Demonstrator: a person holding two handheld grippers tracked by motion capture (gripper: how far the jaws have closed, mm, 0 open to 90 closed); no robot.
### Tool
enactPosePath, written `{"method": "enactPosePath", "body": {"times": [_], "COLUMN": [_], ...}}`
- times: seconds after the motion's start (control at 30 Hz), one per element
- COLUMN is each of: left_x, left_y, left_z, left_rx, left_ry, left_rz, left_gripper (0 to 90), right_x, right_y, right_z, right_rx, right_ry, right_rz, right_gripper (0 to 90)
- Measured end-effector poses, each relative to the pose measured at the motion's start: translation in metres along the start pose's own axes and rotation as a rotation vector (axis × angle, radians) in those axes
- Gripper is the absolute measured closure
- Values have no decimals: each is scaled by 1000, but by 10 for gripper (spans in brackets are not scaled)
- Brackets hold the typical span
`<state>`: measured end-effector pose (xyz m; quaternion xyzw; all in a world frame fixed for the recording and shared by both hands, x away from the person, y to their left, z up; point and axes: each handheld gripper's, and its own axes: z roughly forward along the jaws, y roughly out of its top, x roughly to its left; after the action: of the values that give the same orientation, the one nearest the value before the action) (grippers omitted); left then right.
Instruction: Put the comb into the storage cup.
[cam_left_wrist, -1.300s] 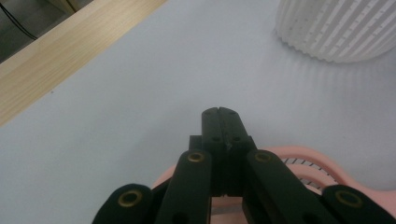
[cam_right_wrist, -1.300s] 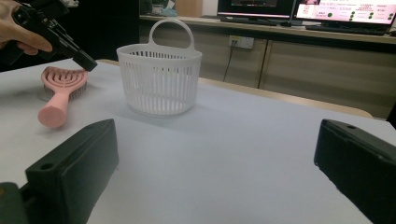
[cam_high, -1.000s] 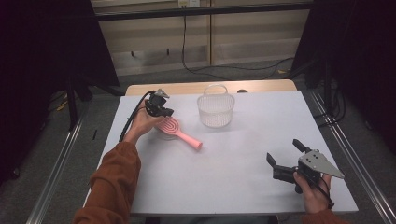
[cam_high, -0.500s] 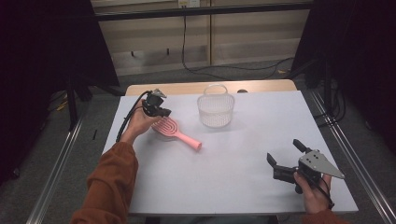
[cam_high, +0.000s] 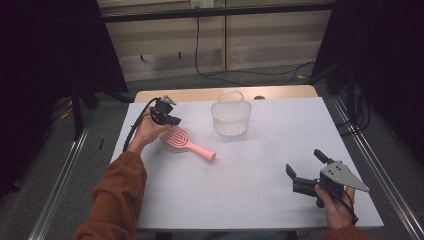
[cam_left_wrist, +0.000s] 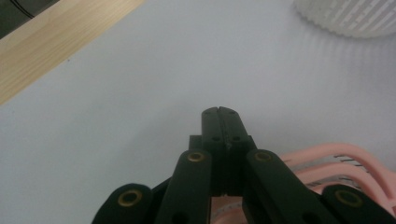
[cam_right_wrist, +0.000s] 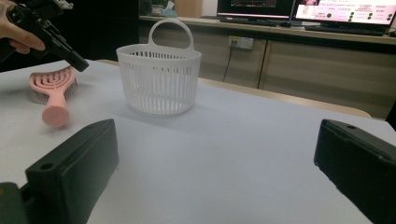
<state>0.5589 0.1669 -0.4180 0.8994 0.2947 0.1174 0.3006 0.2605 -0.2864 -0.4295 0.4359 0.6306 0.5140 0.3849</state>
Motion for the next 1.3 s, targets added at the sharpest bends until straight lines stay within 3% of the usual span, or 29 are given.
{"method": "enactPosePath", "body": {"times": [0.13, 0.27, 0.4, 0.43, 0.57, 0.6, 1.13, 1.3], "left_x": [0, 4, 4, 6, 6, 7, 8, 6], "left_y": [-2, -8, -13, -14, -18, -19, -37, -41], "left_z": [0, 1, 2, 1, -2, -2, -13, -16], "left_rx": [15, 32, 27, 43, 23, 29, 10, -3], "left_ry": [14, -2, 0, 0, 1, 3, 20, 2], "left_rz": [8, 0, -26, -8, -35, -21, -24, -29], "left_gripper": [900, 900, 900, 900, 900, 900, 900, 900], "right_x": [0, 0, 0, 0, 0, 0, 0, 0], "right_y": [0, 0, 0, 0, 0, 0, 0, 0], "right_z": [0, 1, 1, 1, 1, 1, 1, 1], "right_rx": [0, 2, 3, 4, -2, 0, 2, 2], "right_ry": [0, -1, -5, -4, -1, -2, -6, -7], "right_rz": [-3, -5, -2, -1, -5, -5, -5, -5], "right_gripper": [0, 0, 0, 0, 0, 0, 0, 0]}}
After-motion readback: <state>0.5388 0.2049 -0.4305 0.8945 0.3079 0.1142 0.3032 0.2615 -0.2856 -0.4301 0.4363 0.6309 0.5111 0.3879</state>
